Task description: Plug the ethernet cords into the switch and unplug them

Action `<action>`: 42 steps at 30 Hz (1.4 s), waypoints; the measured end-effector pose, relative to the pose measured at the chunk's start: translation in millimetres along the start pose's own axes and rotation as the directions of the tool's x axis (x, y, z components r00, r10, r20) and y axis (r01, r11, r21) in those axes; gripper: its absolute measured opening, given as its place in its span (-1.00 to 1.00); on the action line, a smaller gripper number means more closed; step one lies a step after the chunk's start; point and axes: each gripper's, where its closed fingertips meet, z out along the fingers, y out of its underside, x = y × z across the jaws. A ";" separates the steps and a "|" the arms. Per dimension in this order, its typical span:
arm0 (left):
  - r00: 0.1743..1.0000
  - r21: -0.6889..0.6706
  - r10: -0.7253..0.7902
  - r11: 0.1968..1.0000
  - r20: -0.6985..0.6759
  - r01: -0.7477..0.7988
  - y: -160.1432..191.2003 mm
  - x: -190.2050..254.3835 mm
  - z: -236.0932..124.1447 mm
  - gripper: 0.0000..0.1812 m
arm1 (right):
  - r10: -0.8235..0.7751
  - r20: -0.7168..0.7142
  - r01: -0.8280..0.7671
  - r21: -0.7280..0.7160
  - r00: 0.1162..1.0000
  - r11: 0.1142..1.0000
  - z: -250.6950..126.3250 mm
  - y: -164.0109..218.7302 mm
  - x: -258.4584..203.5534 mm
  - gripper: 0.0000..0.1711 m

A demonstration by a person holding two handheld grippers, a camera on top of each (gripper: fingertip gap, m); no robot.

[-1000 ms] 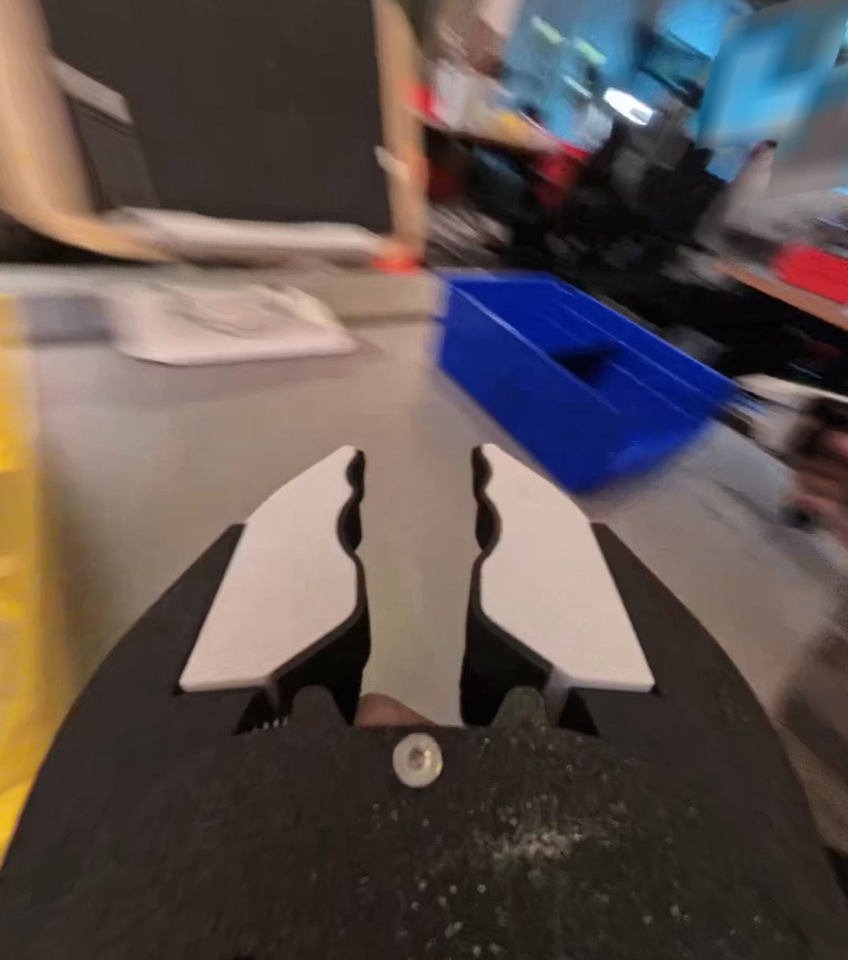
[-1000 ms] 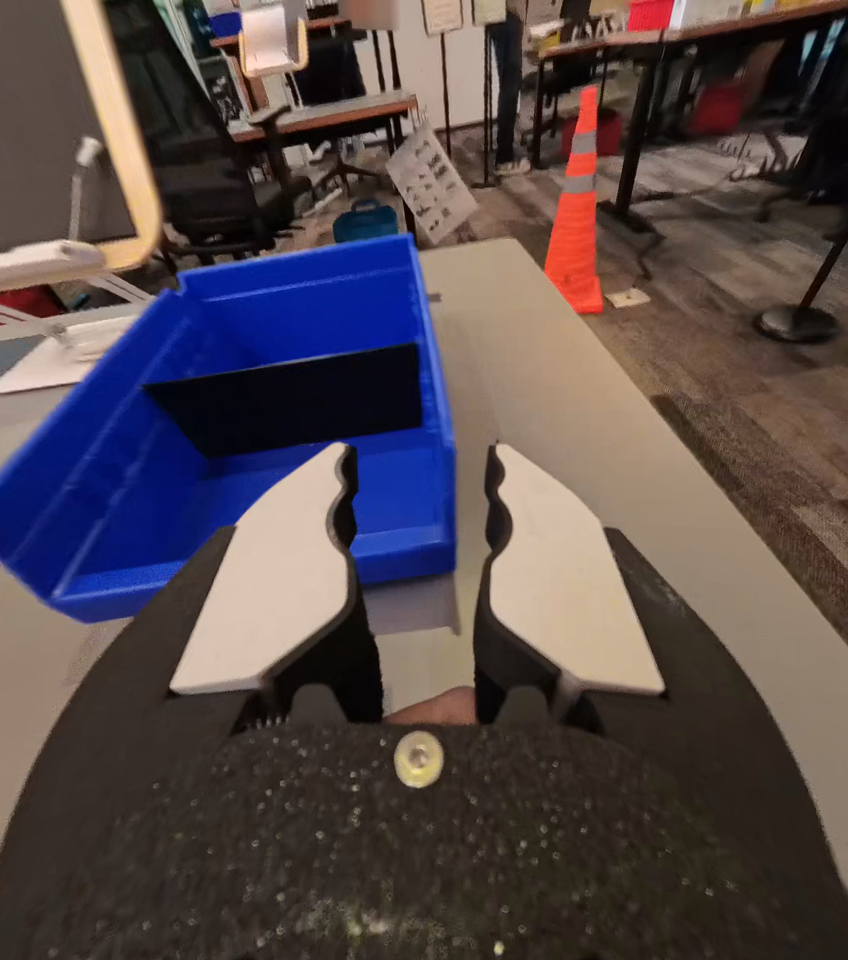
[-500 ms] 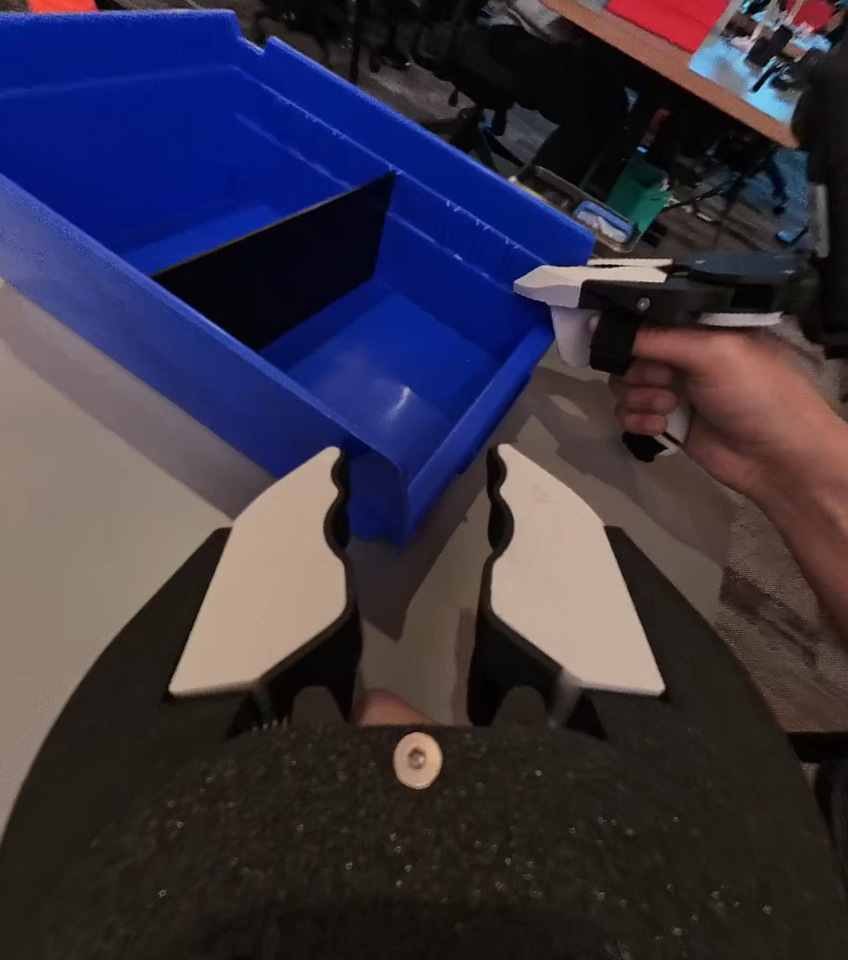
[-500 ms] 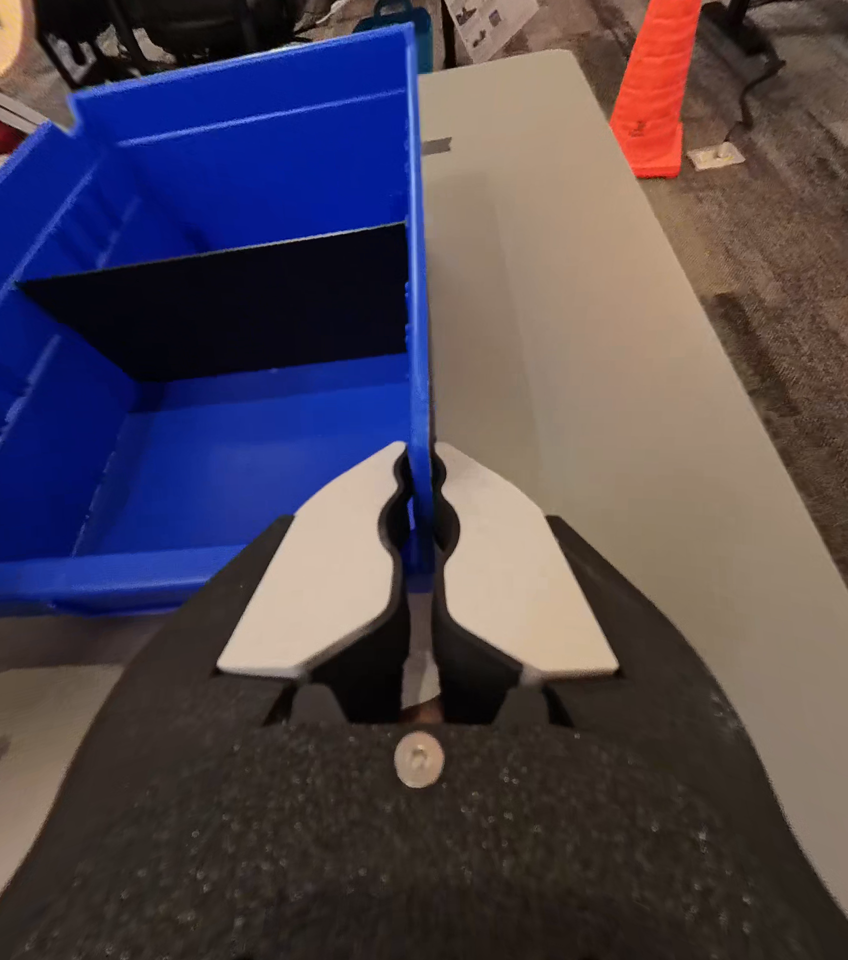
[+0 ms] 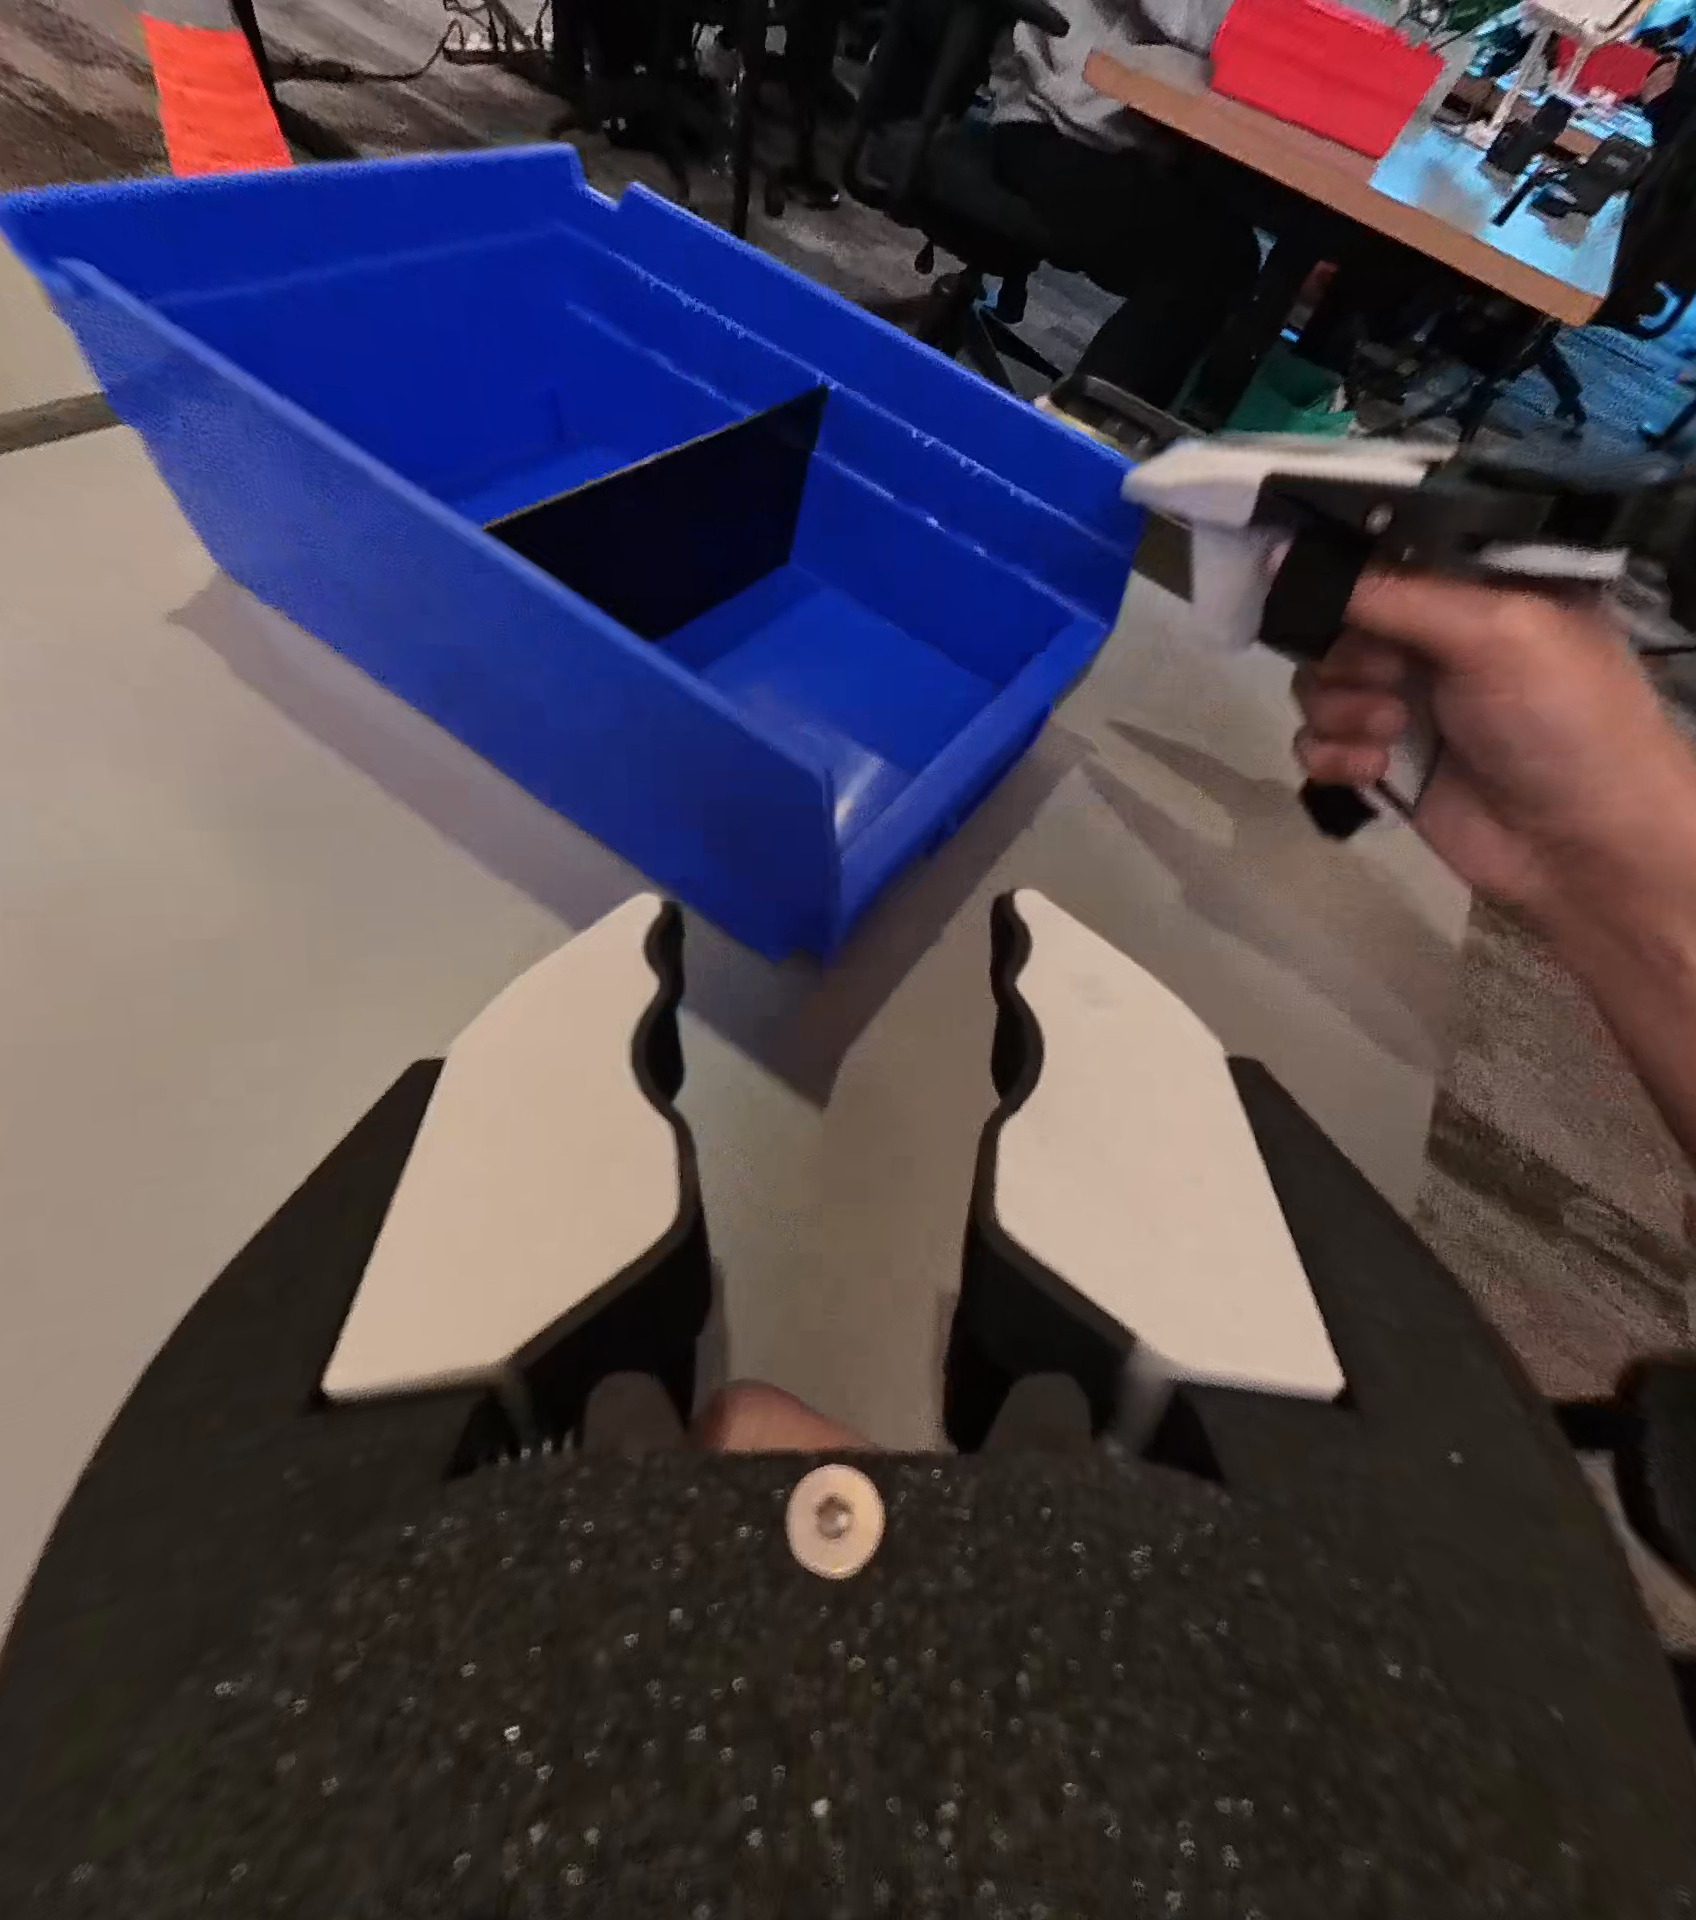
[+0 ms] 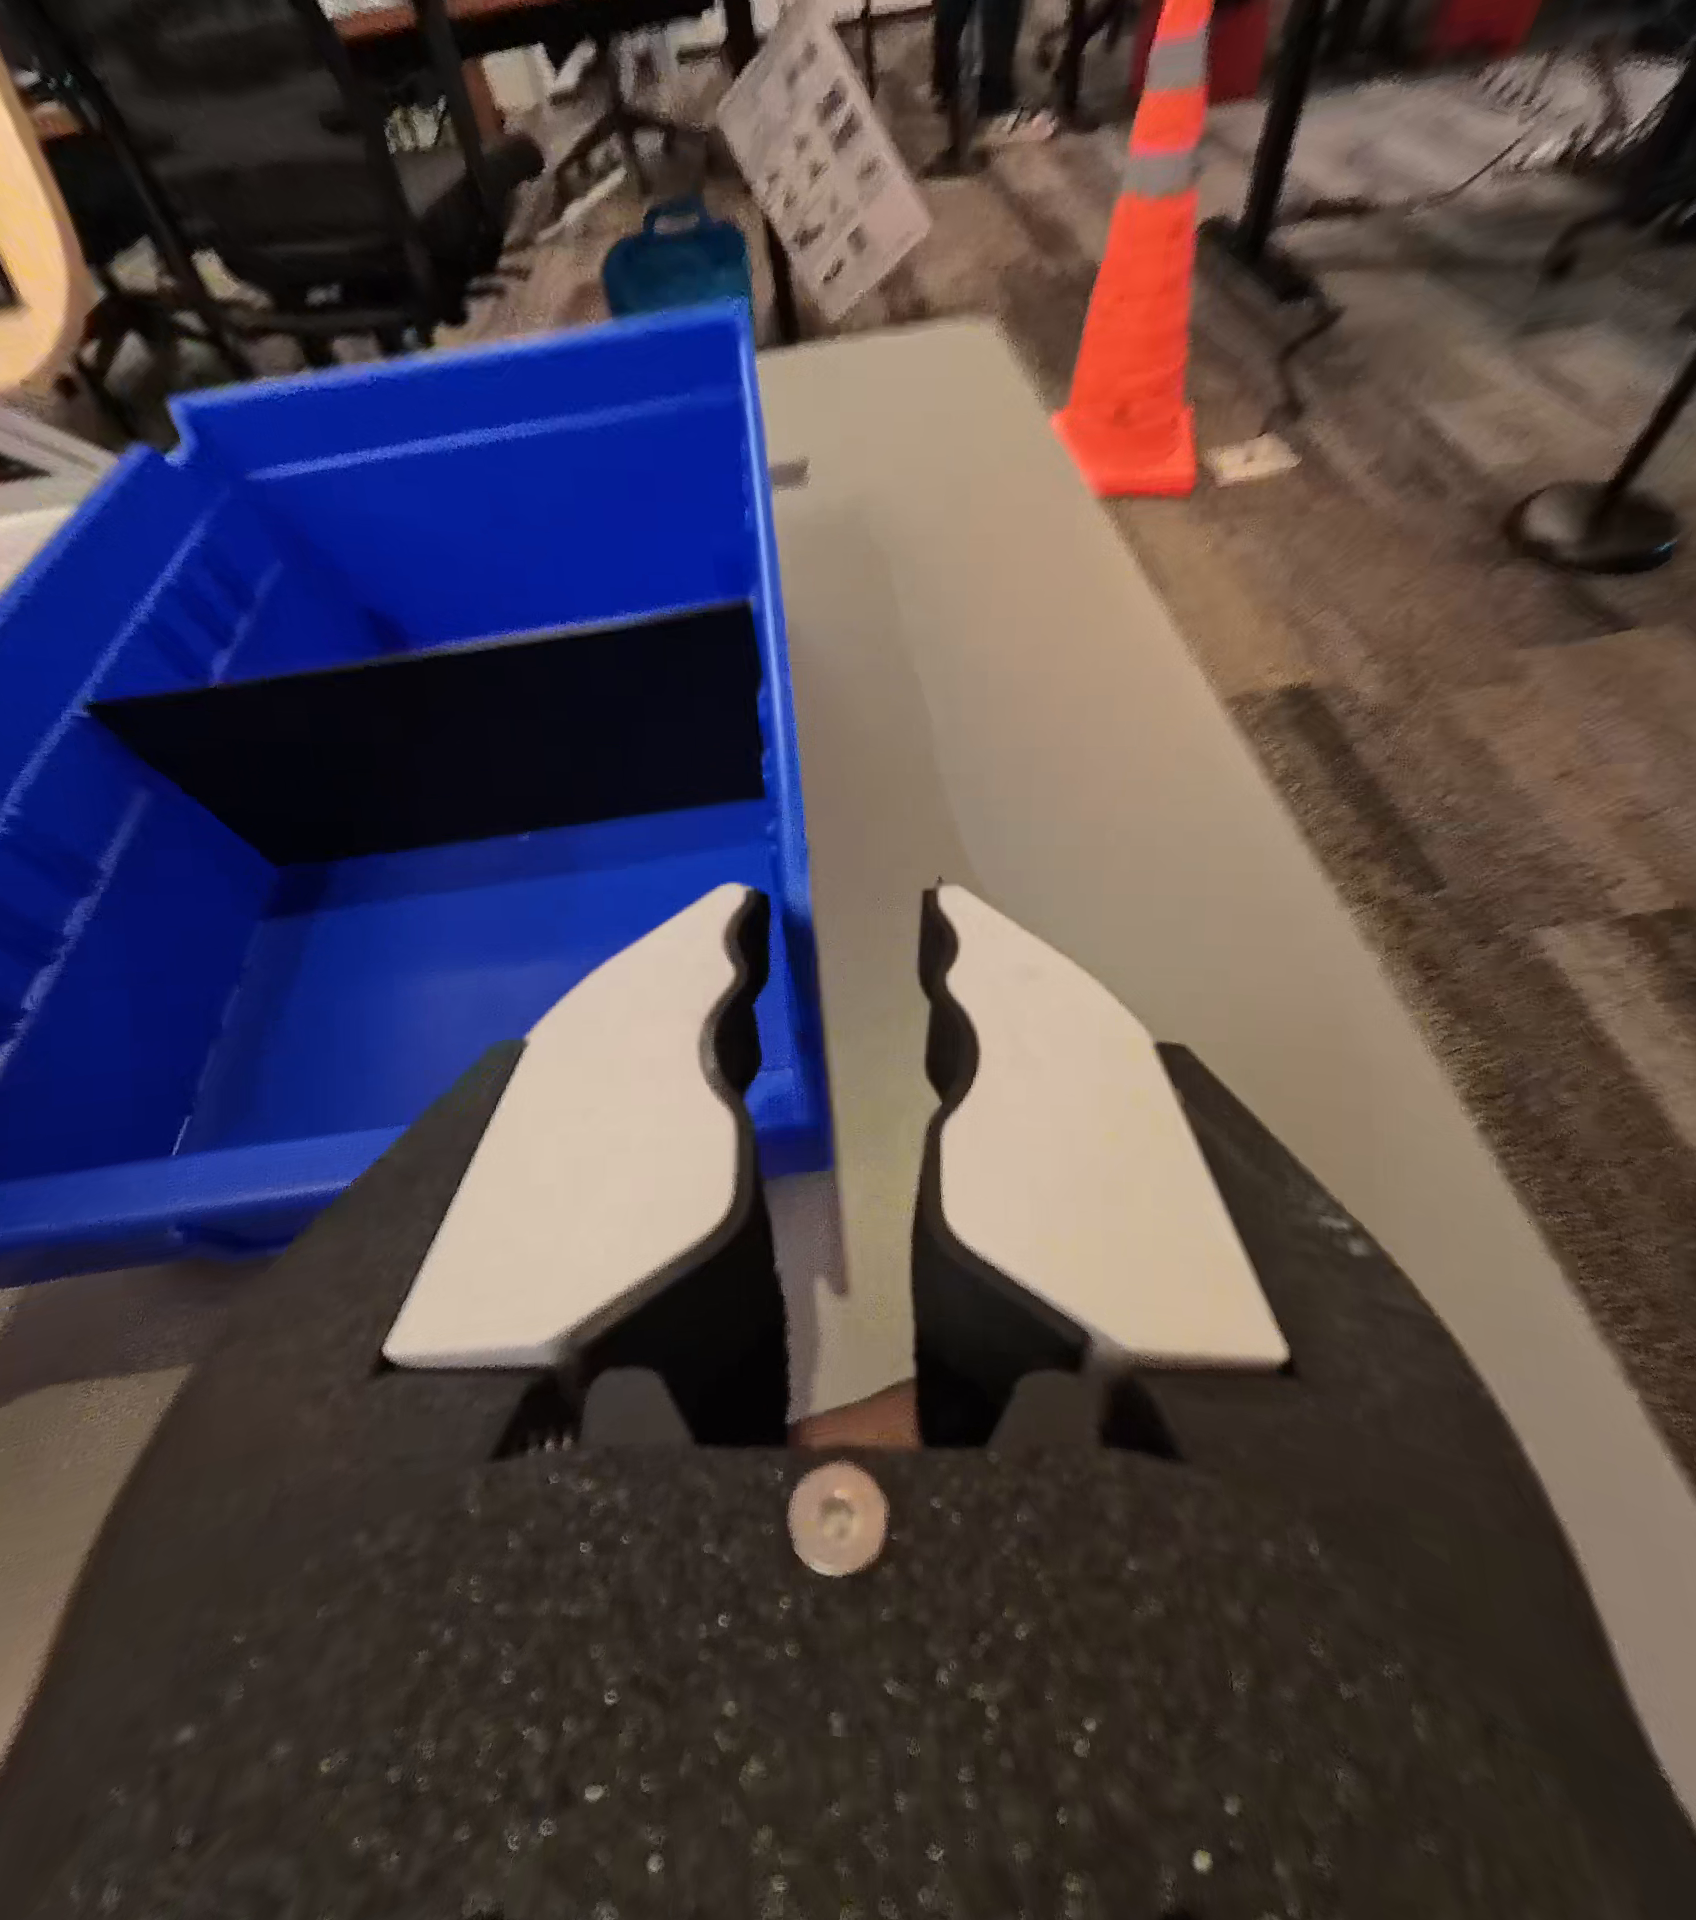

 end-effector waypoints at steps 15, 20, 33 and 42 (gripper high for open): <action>0.801 0.161 -0.151 0.984 0.579 0.069 130.2 -170.4 -315.5 -0.47 | 0.253 0.856 -0.026 -0.271 0.450 0.962 -116.7 94.6 -348.2 -0.67; 0.772 0.277 -0.253 0.955 0.582 0.104 127.5 -196.1 -352.9 -0.56 | 0.112 0.854 0.112 -0.195 0.508 0.974 -96.3 103.1 -354.5 -0.67; 0.851 -0.376 0.418 0.880 0.317 -0.291 141.2 -233.0 -365.7 -0.51 | 0.105 0.859 0.158 -0.210 0.502 0.965 -100.3 114.2 -349.7 -0.68; 0.777 -0.590 0.590 0.715 0.219 -0.376 149.4 -248.6 -371.1 -0.87 | 0.151 0.836 0.120 -0.249 0.528 0.961 -104.3 115.9 -334.5 -0.68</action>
